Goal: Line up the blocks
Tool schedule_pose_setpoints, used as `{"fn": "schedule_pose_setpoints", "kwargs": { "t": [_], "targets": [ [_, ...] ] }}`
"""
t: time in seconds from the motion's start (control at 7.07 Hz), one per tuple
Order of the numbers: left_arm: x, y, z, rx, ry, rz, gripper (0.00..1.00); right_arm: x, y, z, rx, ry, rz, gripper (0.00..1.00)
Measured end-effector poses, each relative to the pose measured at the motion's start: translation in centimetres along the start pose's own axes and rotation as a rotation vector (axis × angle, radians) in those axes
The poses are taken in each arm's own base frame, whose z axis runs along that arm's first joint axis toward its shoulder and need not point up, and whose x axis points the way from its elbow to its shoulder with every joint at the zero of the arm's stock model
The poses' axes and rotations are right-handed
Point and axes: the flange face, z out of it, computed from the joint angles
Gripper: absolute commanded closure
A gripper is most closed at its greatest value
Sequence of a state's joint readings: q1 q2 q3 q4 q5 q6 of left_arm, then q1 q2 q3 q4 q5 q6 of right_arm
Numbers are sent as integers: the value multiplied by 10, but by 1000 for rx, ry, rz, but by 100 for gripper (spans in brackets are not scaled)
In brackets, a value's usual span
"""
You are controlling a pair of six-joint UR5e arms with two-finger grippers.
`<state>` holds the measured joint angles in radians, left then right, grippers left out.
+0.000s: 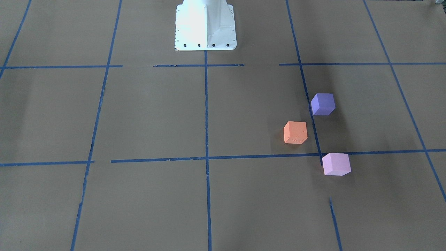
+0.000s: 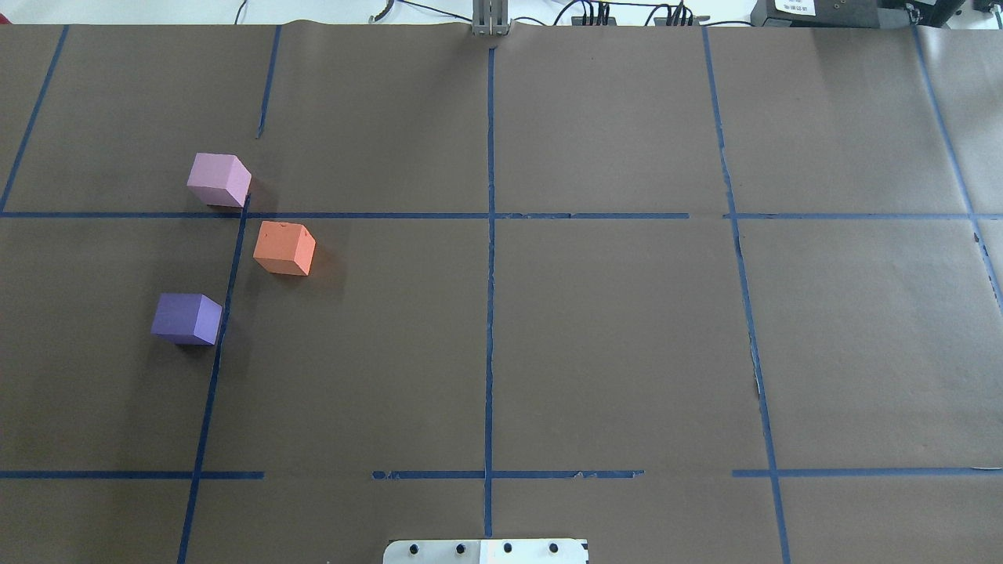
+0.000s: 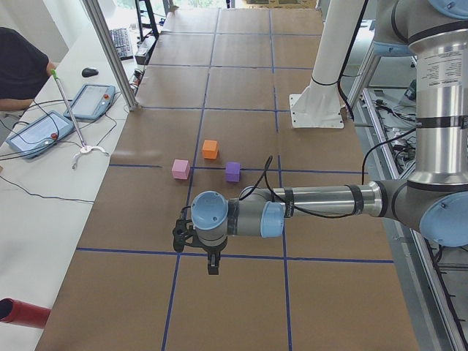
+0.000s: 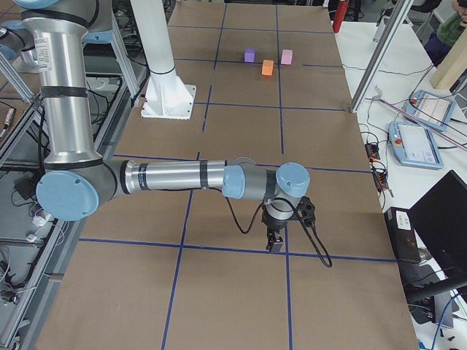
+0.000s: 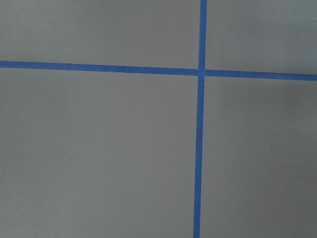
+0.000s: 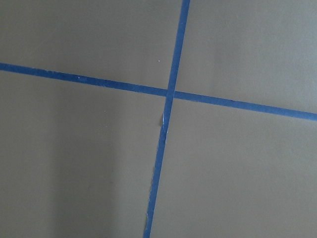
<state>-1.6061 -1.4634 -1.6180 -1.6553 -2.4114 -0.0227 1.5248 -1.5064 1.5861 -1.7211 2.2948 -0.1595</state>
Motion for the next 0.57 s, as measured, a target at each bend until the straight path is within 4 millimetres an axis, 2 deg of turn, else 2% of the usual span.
{"fn": "schedule_pose_setpoints", "kwargs": {
  "t": [0.57],
  "targets": [
    [3, 0, -1, 18, 0, 31, 0, 0, 0, 0, 0, 0, 0, 0]
  ]
}}
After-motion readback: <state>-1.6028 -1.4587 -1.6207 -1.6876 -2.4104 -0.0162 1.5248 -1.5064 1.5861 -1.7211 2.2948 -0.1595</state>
